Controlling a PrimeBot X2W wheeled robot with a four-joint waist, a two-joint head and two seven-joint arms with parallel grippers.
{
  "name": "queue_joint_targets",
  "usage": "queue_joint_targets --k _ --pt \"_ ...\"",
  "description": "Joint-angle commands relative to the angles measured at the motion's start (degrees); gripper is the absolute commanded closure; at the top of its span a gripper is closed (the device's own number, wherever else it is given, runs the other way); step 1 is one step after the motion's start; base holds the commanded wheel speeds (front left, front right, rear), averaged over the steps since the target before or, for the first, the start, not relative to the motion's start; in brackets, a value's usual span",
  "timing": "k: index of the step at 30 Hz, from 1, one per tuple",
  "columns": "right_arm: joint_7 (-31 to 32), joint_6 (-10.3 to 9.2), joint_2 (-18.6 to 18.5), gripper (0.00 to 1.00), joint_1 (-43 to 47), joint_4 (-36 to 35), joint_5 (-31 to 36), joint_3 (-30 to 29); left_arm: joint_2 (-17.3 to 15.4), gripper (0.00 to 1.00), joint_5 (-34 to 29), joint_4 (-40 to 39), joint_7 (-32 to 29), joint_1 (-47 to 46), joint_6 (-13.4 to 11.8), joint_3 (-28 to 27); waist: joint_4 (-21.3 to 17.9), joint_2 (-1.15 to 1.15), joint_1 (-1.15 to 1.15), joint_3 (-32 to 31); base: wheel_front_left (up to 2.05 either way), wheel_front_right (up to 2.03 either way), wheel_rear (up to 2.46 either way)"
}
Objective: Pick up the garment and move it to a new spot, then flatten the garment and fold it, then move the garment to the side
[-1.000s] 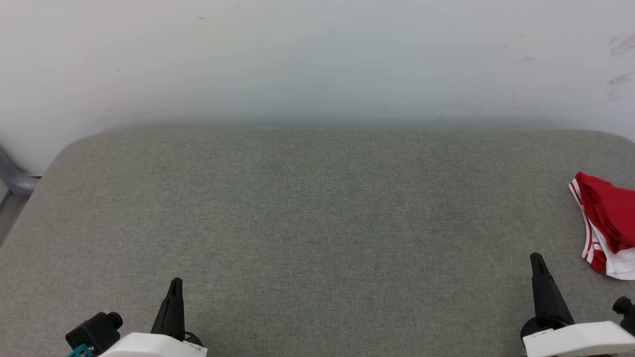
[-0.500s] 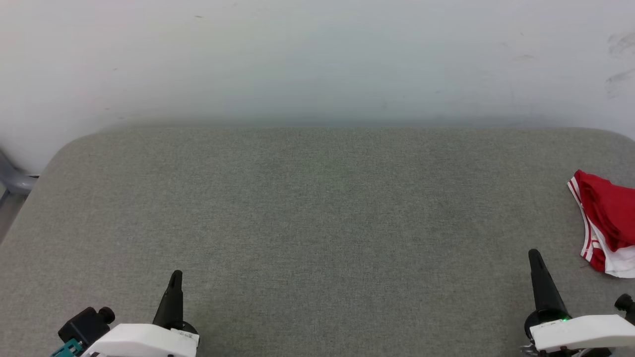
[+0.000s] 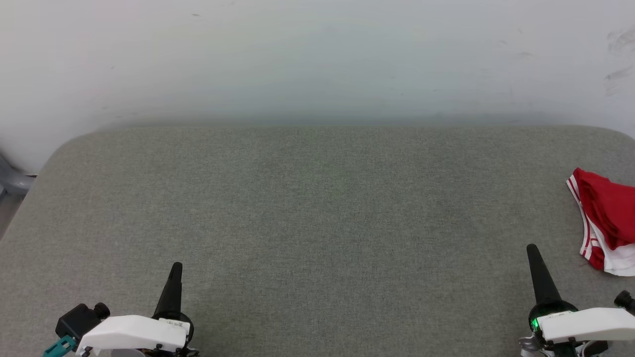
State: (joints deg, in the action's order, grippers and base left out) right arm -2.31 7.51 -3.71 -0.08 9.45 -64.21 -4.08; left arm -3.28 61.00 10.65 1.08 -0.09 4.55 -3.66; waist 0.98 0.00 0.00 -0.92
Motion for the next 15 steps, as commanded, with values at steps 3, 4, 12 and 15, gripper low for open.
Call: queue_joint_targets --k 3,4,12,15 --pt "0.82 -0.02 -0.49 1.00 -1.86 0.03 -2.87 -0.16 -0.06 1.00 2.99 -0.07 -0.85 -1.59 0.74 -0.37 -0.05 0.00 0.00 0.06 0.00 0.00 0.00" --pt "0.93 -0.02 -0.49 1.00 -1.93 0.13 -3.47 -0.18 -0.05 1.00 3.64 0.00 -0.99 -1.73 0.73 -0.42 -0.07 0.00 0.00 0.08 0.00 0.00 0.00" --pt "2.16 -0.02 -0.45 1.00 -2.71 0.88 -7.94 -0.35 0.04 1.00 8.42 0.61 -2.15 -2.53 1.14 -0.90 -0.20 0.00 0.00 0.23 0.00 0.00 0.00" --pt "2.57 -0.02 -0.43 1.00 -3.03 1.15 -9.51 -0.41 0.07 1.00 10.12 0.82 -2.55 -2.91 1.25 -1.07 -0.25 0.00 0.00 0.28 0.00 0.00 0.00"
